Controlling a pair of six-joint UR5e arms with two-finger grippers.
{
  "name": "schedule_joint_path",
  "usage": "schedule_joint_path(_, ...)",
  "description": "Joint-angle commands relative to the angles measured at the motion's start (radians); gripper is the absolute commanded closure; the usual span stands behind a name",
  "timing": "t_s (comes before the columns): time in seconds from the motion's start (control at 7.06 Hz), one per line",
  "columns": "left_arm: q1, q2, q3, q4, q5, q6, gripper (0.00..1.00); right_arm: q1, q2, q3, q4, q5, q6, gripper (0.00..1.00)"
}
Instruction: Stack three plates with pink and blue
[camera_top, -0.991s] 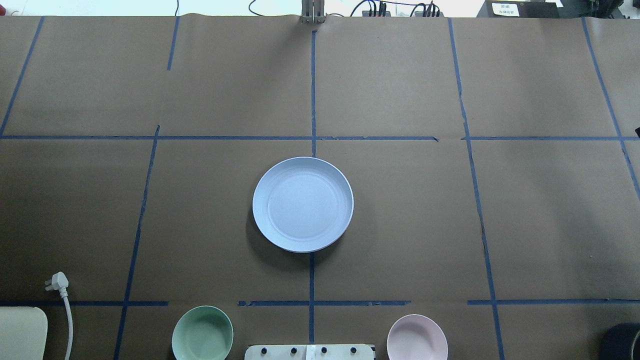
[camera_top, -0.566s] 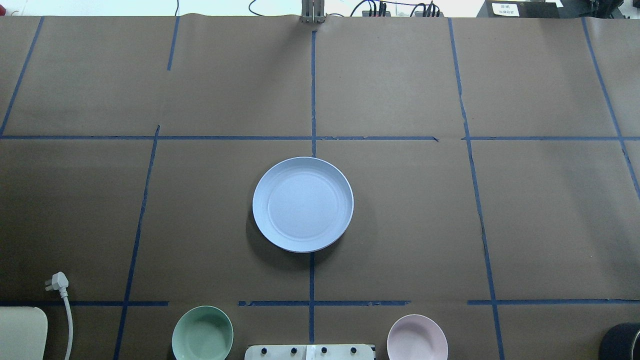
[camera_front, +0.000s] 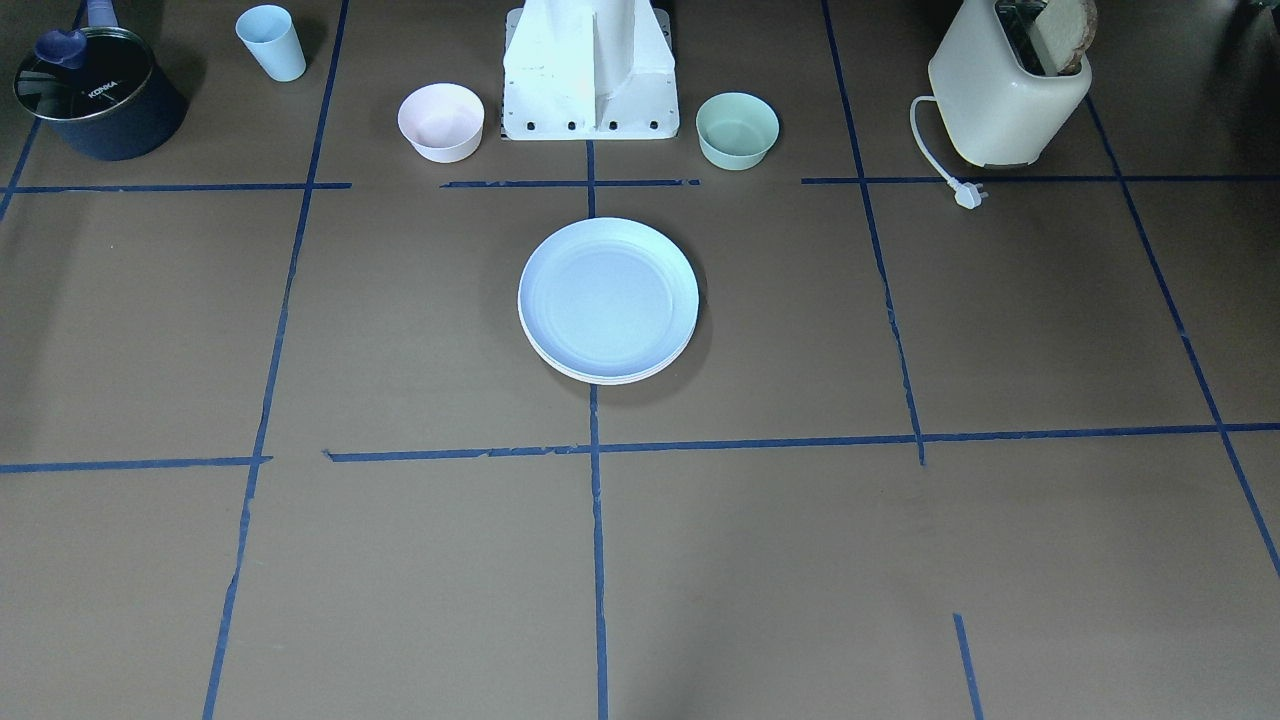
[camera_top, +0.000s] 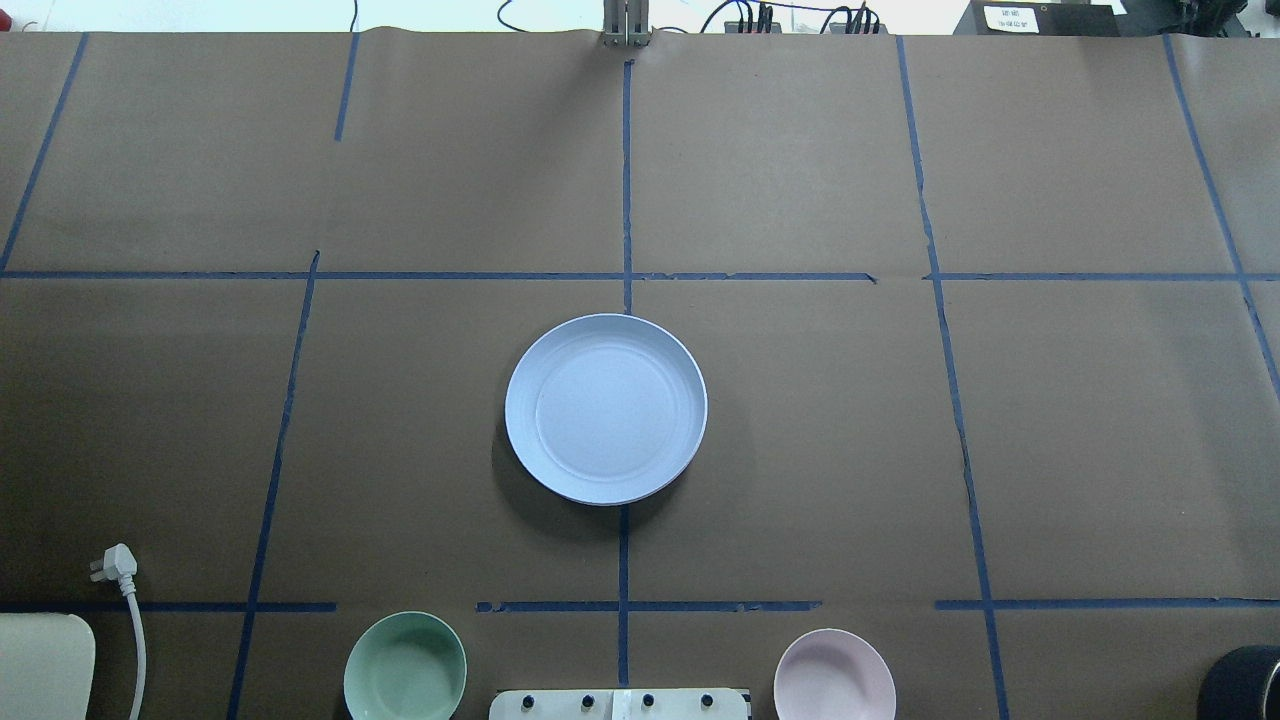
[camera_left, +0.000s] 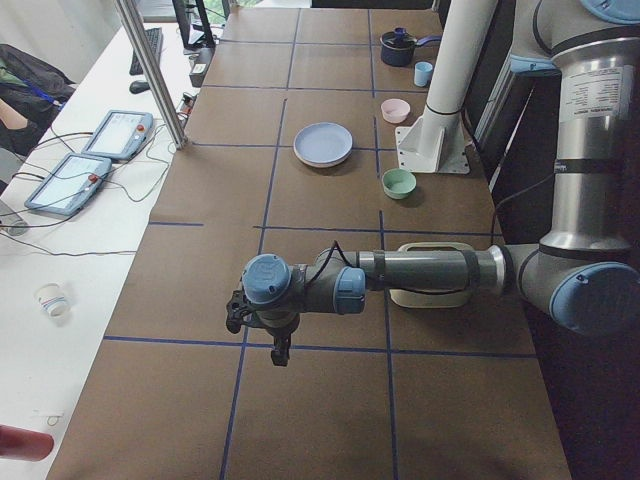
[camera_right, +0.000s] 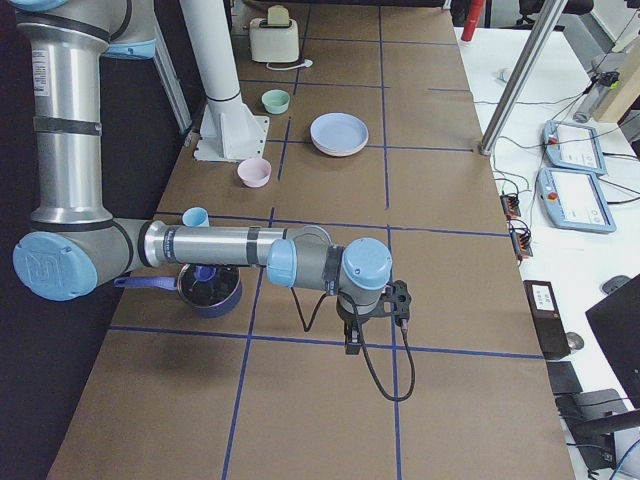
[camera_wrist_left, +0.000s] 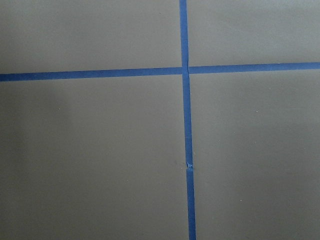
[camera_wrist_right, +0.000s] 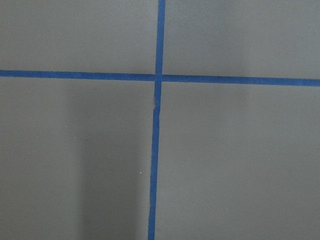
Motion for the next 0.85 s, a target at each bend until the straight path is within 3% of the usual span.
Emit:
schedule_joint_path(0.0, 0.0, 0.0, 0.0, 0.0, 0.0, 0.0, 0.0, 0.016, 0.004, -0.033, 0.071, 0.003, 0.01, 0.0)
schedule_joint_path(0.71, 0.0, 0.0, 0.006, -0.005, 0.0, 0.0, 0.0, 0.016, 0.004, -0.032, 0.07, 0.01, 0.017, 0.0)
